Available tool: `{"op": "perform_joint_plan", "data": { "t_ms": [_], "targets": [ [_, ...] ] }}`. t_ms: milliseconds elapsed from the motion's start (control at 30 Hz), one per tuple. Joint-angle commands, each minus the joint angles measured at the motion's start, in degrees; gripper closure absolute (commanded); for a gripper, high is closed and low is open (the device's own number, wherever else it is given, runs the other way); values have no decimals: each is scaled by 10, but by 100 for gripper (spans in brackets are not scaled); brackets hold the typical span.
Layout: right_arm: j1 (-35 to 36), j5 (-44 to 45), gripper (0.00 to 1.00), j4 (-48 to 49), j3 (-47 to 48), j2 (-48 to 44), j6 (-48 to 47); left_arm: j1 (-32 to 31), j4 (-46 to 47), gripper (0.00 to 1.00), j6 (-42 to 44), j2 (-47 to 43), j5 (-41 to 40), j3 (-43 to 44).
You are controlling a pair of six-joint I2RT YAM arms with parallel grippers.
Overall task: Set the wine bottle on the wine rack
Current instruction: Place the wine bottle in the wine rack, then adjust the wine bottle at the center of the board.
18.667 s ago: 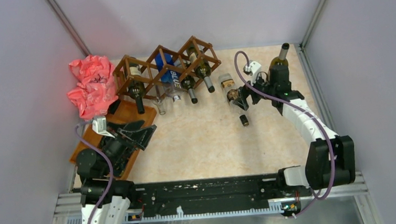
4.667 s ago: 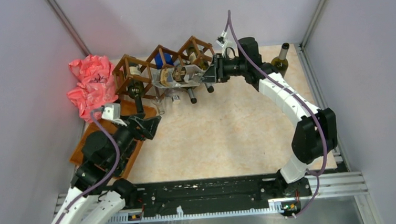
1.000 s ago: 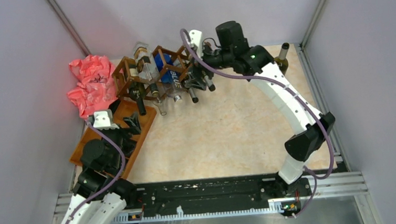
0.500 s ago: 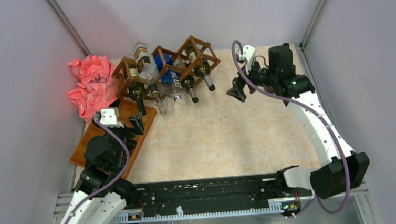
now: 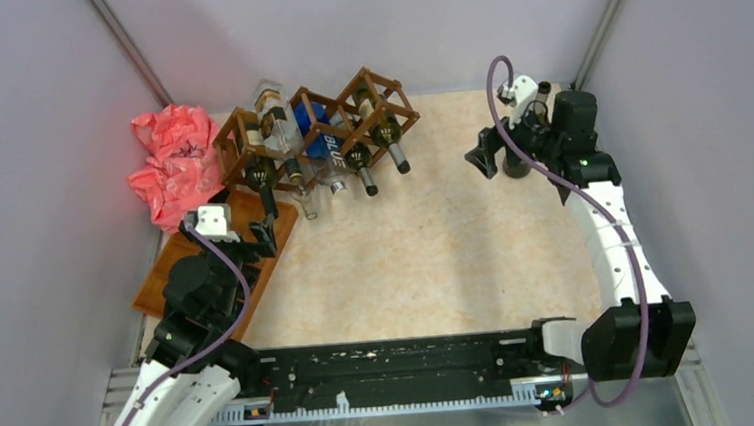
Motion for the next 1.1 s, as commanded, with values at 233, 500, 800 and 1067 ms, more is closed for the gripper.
{"op": "perform_joint_plan", "data": {
  "t_ms": [233, 500, 800, 1067],
  "targets": [
    [-112, 60, 2, 48, 98, 48, 54, 4, 14, 2, 10, -13, 8, -4],
    [-134, 137, 1, 64, 121, 98, 48, 4, 14, 2, 12, -16, 10, -4],
    [-136, 175, 1, 97, 142, 163, 73, 4, 15, 2, 14, -18, 10, -5],
    [-136, 149, 2, 113, 184, 236, 93, 4, 15, 2, 14, -17, 11, -5]
  ]
}}
